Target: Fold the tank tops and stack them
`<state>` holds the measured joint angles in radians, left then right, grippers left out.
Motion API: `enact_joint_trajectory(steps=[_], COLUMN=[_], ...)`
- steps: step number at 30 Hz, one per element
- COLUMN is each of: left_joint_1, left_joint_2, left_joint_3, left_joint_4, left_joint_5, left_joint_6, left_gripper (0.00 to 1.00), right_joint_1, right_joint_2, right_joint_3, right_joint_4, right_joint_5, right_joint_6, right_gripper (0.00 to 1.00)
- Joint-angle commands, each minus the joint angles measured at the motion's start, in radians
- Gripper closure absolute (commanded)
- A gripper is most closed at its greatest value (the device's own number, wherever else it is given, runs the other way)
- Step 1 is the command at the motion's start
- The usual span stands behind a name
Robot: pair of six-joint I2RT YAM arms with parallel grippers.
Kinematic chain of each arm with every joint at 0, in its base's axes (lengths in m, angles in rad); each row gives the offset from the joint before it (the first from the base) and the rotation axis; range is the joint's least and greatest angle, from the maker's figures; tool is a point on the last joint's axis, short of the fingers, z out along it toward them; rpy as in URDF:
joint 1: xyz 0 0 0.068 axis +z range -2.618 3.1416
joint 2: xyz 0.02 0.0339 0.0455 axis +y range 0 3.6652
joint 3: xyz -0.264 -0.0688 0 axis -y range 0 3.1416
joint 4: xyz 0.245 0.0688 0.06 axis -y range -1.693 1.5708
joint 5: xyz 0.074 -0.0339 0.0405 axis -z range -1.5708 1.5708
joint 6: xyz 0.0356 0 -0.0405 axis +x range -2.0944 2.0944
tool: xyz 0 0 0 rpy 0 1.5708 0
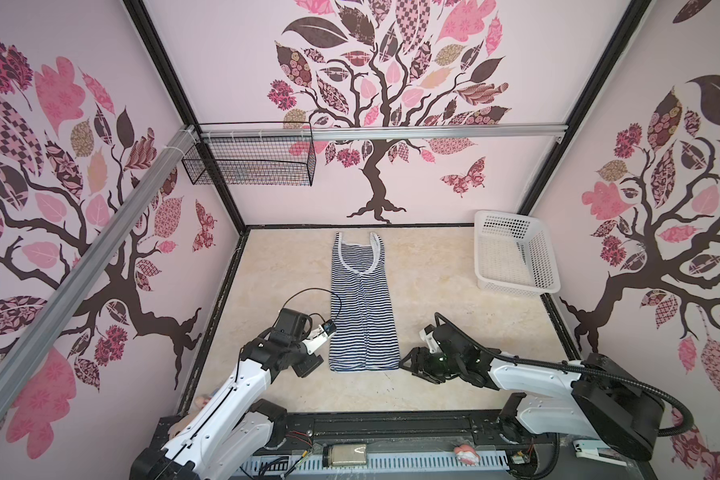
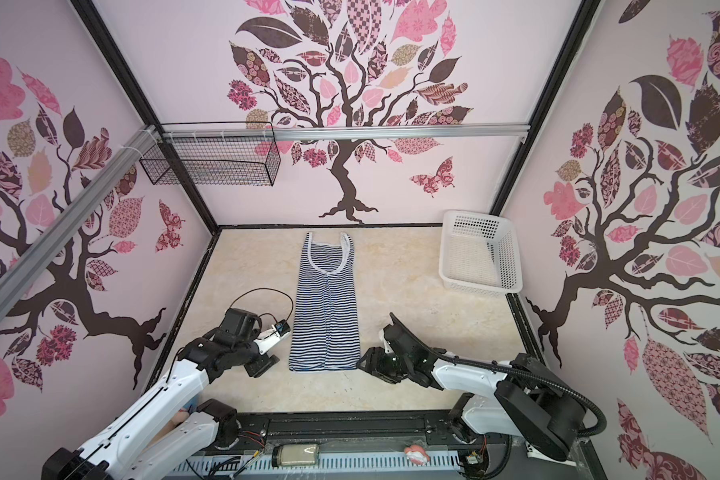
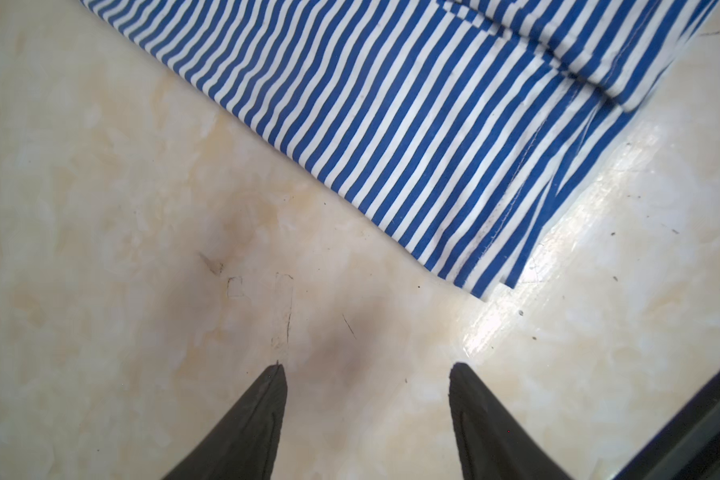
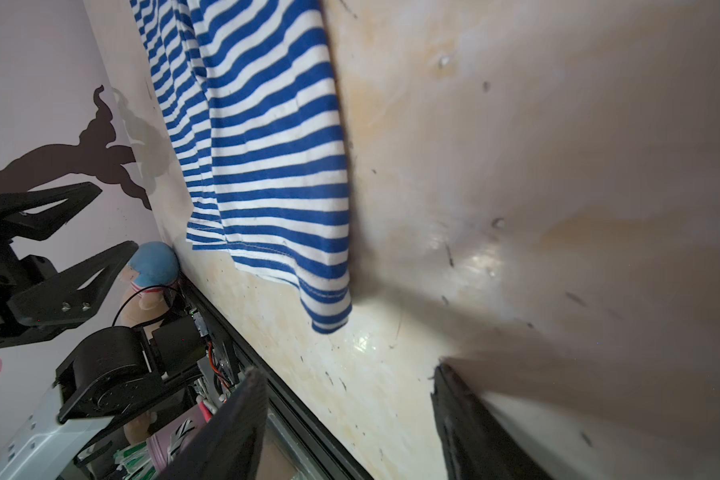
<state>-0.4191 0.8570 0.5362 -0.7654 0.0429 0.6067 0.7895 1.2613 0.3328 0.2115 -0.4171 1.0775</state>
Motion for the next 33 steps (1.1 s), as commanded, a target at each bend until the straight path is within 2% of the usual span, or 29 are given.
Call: enact_joint_trajectory(steps=[1,7,12,19,30,33], left_joint_1=[-0.079,-0.264,-0.287,-0.292,-0.302,-0.315], left_joint_2=[-0.032,-0.033,-0.012,-0.02,-0.218,-0.19], left_joint_3=[-0.048,-0.159,-0.2,-0.209,-0.196,-0.205], left_joint_4=[0.072,0.191,0.306,0.34,0.071,0.086], left_joint_5=[-0.097,-0.278,-0.322,-0.265,-0.105,-0.12], left_joint_6=[0.028,0.061,0.08,0.126,0.306,0.314], left_gripper=[0.35,0.35,0.34,0.32,0.31,0.31], right_joint_1=[-0.004,-0.004,-0.004,-0.008,-0.031,-0.032], right_joint_2=[0.043,0.101,0.157,0.204,0.208,0.224], right_joint_3=[0.005,0.039,0.052,0.039,0.013,0.007], right_joint_4=[0.044,0.058,0.099,0.156,0.181,0.214], right_joint_5=[-0.026,-0.022,-0.007,-0.009,-0.02,-0.028], right_joint_6=[0.026,0.031,0.056,0.087,0.096,0.109], right_gripper=[0.34,0.36,0.37,0.38,0.38,0.38])
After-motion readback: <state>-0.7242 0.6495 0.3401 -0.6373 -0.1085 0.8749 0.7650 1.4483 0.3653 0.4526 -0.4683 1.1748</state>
